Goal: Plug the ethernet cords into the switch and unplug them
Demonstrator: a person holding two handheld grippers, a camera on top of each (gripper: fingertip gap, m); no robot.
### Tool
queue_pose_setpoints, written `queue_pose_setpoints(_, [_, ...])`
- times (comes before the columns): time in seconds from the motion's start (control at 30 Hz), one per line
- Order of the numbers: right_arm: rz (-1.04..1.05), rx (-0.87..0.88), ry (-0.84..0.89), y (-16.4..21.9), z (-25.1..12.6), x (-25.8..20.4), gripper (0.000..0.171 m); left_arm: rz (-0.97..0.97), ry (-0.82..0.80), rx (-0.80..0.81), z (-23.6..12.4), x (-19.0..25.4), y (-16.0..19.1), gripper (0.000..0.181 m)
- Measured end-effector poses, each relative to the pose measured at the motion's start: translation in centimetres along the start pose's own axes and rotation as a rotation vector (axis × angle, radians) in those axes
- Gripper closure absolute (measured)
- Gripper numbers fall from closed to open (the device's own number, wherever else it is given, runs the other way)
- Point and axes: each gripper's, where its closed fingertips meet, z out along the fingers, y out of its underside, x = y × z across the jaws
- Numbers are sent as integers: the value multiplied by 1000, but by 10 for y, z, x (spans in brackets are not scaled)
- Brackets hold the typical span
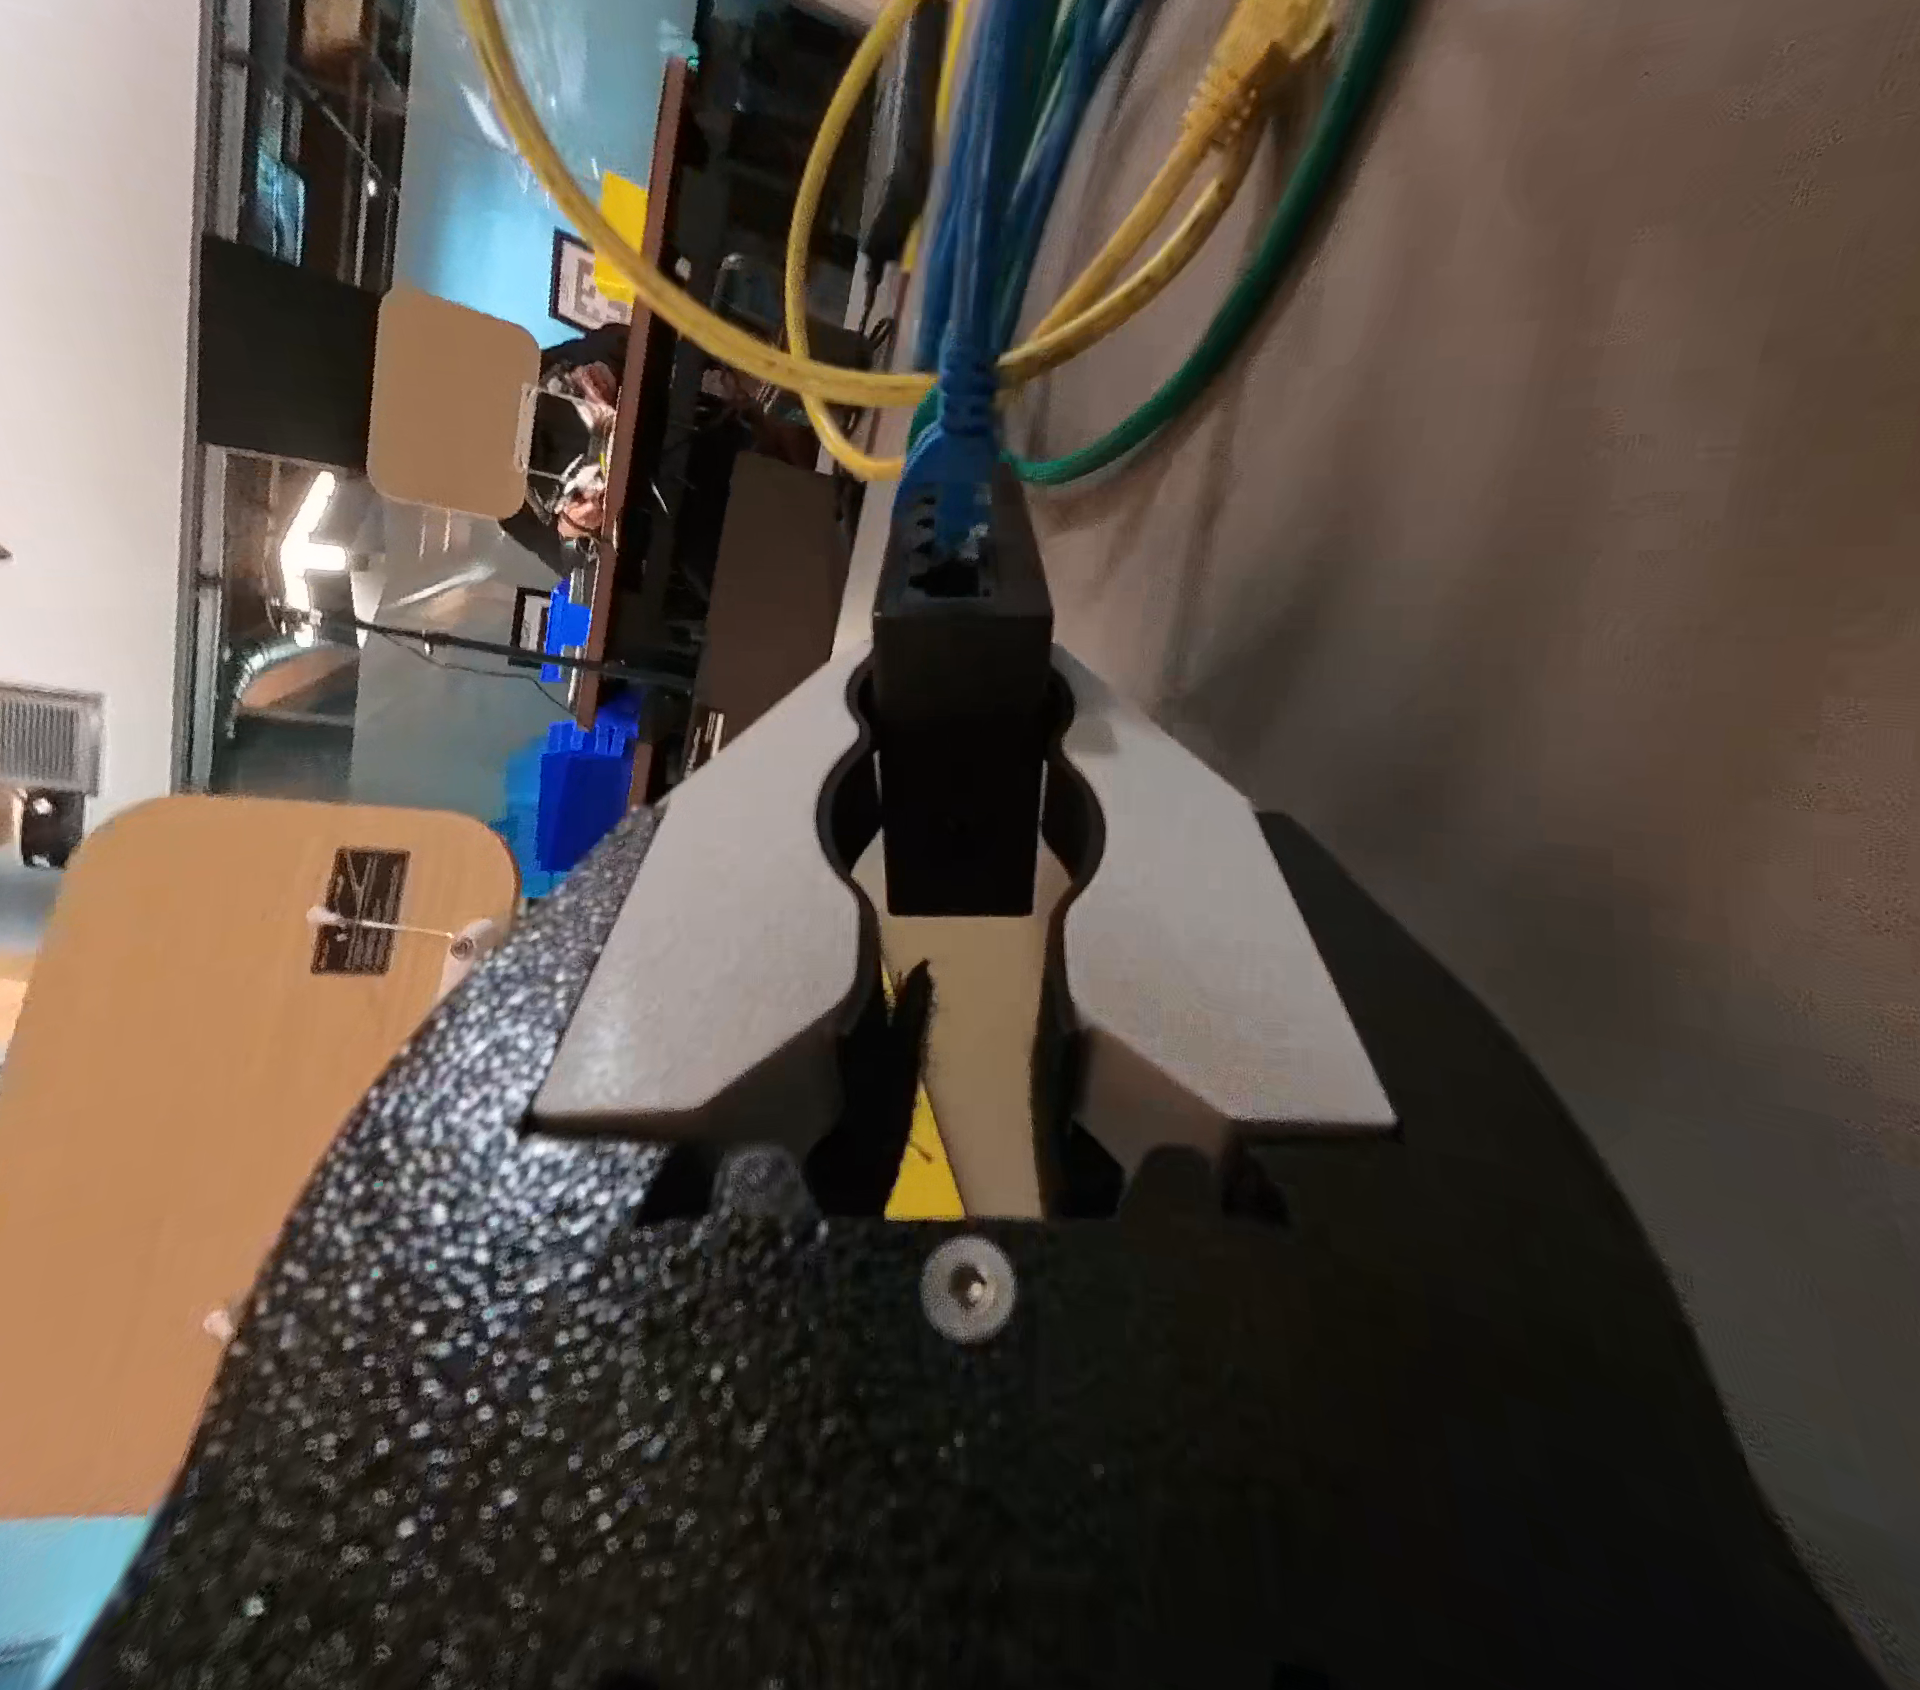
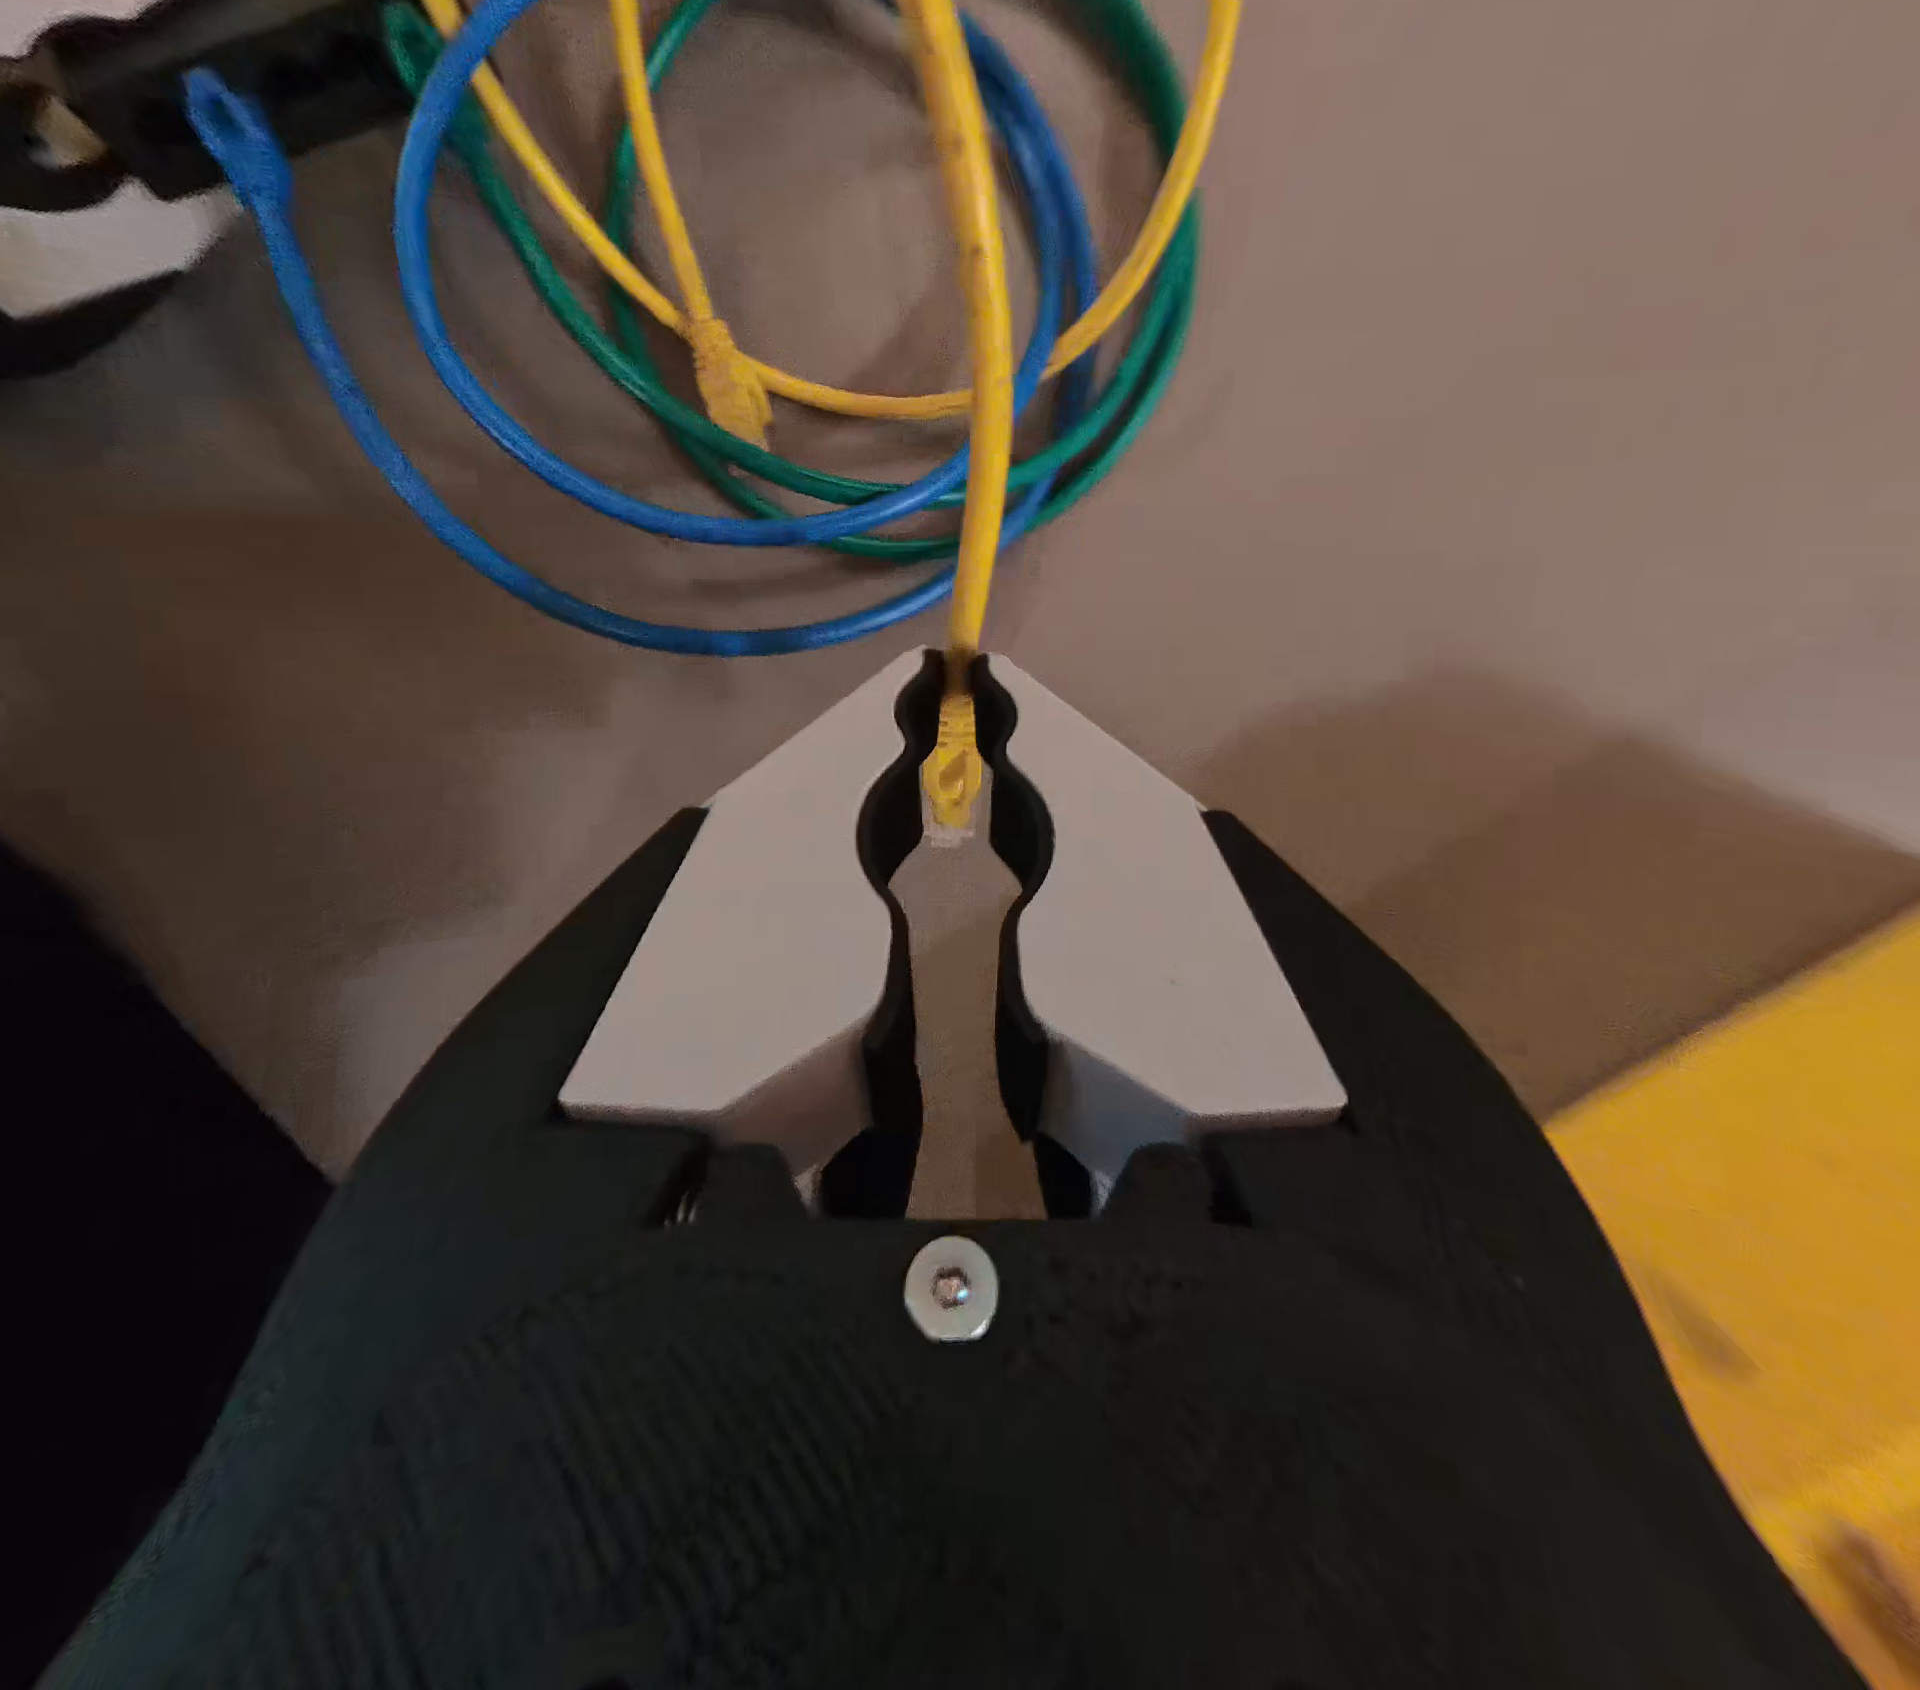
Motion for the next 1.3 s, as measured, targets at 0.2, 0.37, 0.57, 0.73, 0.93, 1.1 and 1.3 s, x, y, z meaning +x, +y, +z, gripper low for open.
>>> queue_pose_setpoints(0.2, [148,63,-212,11,37,-32,166,74,25,32,-2,9,-8,158])
queue_pose_setpoints(0.37, [-107,52,-324,6,25,-53,147,109,68,53,-3,18,-8,158])
queue_pose_setpoints(0.57, [-787,-141,-205,24,5,-55,129,123,76,72,-3,20,-11,158])
queue_pose_setpoints(0.73, [-1115,-248,-132,28,-10,-43,130,142,86,84,-4,23,-13,158])
queue_pose_setpoints(0.93, [-1329,-238,0,4,-8,-3,131,171,99,103,-5,28,-18,158])
queue_pose_setpoints(1.1, [-1235,-262,16,-28,12,40,133,192,96,121,-7,29,-22,158])
queue_pose_setpoints(1.3, [-778,-158,-350,-64,44,-18,137,202,52,146,-10,23,-27,158])
